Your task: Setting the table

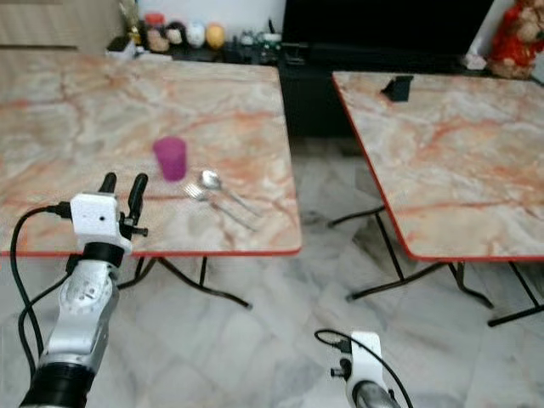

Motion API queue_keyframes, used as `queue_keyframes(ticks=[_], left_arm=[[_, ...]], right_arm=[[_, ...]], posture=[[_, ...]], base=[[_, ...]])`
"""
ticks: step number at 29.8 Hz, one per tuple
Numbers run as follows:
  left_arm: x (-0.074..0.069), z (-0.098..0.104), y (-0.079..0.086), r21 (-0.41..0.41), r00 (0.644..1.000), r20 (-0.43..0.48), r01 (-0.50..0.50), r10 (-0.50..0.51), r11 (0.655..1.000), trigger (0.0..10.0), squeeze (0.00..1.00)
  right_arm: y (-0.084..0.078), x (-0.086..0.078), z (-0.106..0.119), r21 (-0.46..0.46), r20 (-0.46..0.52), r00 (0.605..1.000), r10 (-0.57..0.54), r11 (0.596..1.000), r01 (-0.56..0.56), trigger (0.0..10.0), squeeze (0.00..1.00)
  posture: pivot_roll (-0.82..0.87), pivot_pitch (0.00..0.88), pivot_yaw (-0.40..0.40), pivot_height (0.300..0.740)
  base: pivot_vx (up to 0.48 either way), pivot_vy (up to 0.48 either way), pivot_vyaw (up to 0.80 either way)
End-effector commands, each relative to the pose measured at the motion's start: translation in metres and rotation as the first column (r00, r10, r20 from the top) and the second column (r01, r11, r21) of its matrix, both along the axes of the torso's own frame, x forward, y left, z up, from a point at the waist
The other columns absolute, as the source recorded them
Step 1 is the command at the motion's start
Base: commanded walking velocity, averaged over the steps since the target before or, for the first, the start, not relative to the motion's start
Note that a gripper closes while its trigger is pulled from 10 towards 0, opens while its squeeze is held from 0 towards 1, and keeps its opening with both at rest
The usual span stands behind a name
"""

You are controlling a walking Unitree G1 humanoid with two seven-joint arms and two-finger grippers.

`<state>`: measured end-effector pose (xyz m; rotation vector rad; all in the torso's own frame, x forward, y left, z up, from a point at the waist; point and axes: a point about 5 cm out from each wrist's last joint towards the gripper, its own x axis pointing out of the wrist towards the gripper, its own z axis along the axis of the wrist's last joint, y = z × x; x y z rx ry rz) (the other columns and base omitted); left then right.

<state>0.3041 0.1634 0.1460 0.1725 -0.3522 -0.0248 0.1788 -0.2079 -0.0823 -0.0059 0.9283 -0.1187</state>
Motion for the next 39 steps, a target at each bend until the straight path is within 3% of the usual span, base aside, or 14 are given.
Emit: queue_keyframes(ticks=[1, 14, 19, 23, 34, 35, 38, 39], left_arm=[[0.002, 0.002, 0.001, 0.014, 1.000, 0.001, 0.007, -0.007, 1.000, 10.0, 0.00], [0.008, 0.010, 0.006, 0.017, 1.000, 0.017, 0.000, 0.000, 1.000, 10.0, 0.00], [0.013, 0.010, 0.010, -0.027, 1.000, -0.016, -0.020, 0.020, 0.999, 10.0, 0.00], [0.019, 0.013, 0.010, -0.129, 0.999, -0.042, -0.009, 0.003, 0.992, 10.0, 0.00], [0.048, 0.034, 0.028, -0.149, 0.987, -0.156, -0.053, 0.029, 0.987, 10.0, 0.00], [0.050, 0.036, 0.032, -0.164, 0.984, -0.173, -0.064, 0.035, 0.984, 10.0, 1.00], [0.055, 0.037, 0.038, -0.188, 0.973, -0.225, -0.094, 0.050, 0.978, 10.0, 1.00], [0.058, 0.033, 0.040, -0.207, 0.959, -0.279, -0.108, 0.048, 0.972, 10.0, 1.00]], right_arm=[[0.002, 0.005, 0.002, 0.002, 0.012, 1.000, 0.009, 1.000, -0.009, 10.0, 0.00], [0.003, 0.006, 0.002, 0.001, 0.008, 0.999, 0.043, 0.999, -0.043, 10.0, 0.00], [0.004, 0.007, 0.002, 0.001, 0.008, 0.999, 0.052, 0.999, -0.052, 10.0, 0.00], [0.004, 0.007, 0.003, 0.001, 0.006, 0.998, 0.057, 0.998, -0.057, 10.0, 0.00], [0.006, 0.008, 0.003, -0.001, 0.003, 0.997, 0.081, 0.997, -0.081, 10.0, 0.00], [0.006, 0.008, 0.003, -0.001, 0.003, 0.997, 0.082, 0.997, -0.082, 10.0, 0.00], [0.006, 0.008, 0.003, -0.003, 0.002, 0.996, 0.090, 0.996, -0.090, 10.0, 0.00], [0.007, 0.008, 0.003, -0.004, 0.002, 0.995, 0.097, 0.995, -0.097, 10.0, 0.00]], posture=[[0.05, 0.000, -0.077, 0.740], [0.05, 0.000, -0.073, 0.740], [0.05, 0.000, -0.072, 0.740], [0.04, 0.000, -0.069, 0.740], [0.04, 0.000, -0.062, 0.740], [0.04, 0.000, -0.060, 0.740], [0.04, 0.000, -0.057, 0.740], [0.04, 0.000, -0.057, 0.740]], base=[[0.322, 0.000, 0.00], [0.322, 0.000, 0.00], [0.120, 0.000, 0.00], [0.000, 0.000, 0.00], [0.000, 0.000, 0.00], [0.000, 0.000, 0.00], [0.000, 0.000, 0.00], [0.000, 0.000, 0.00]])
